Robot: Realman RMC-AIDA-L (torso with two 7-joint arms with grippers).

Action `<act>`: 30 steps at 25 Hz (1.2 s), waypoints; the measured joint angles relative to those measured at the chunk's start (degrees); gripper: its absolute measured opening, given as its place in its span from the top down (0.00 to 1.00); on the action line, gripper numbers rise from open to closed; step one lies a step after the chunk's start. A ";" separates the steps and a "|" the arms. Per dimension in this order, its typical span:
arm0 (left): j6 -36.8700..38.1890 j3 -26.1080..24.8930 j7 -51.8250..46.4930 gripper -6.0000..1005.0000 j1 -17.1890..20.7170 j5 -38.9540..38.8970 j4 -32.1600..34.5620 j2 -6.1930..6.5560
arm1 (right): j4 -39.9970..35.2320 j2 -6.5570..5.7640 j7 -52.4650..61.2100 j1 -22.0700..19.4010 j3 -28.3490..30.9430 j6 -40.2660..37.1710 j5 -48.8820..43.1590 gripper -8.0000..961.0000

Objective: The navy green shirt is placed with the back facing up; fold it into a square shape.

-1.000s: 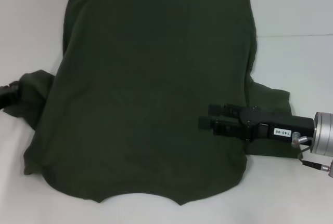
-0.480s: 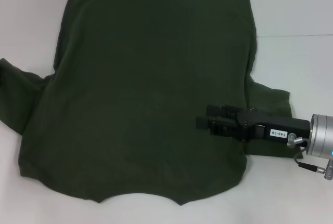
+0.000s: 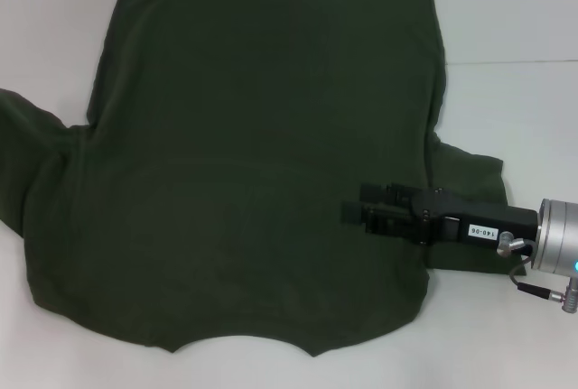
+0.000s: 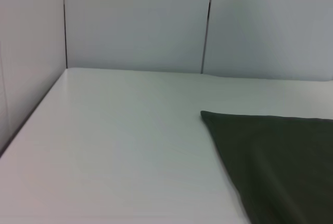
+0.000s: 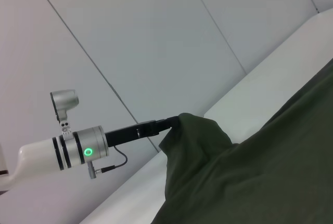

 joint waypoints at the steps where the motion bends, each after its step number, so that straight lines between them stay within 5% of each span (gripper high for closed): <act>1: -0.19 0.00 0.07 0.98 -0.10 0.00 0.01 0.06 | 0.02 0.00 -0.01 0.00 0.01 0.00 0.01 0.18; 19: -0.38 0.00 1.48 0.98 -2.25 -0.08 0.61 0.22 | 0.26 0.00 -0.13 0.00 0.01 0.03 0.62 0.18; 23: 1.09 0.43 0.12 0.98 -0.65 0.04 2.26 -1.05 | 0.26 0.00 -0.12 0.00 0.01 0.18 0.62 0.18; 26: 3.73 5.87 -5.70 0.98 2.94 0.17 7.57 -2.52 | 0.26 0.00 -0.12 0.00 0.01 0.25 0.62 0.18; 30: 9.00 10.87 -13.04 0.98 6.11 0.20 12.28 -2.69 | 0.26 0.00 -0.12 -0.04 -0.11 0.28 0.62 0.18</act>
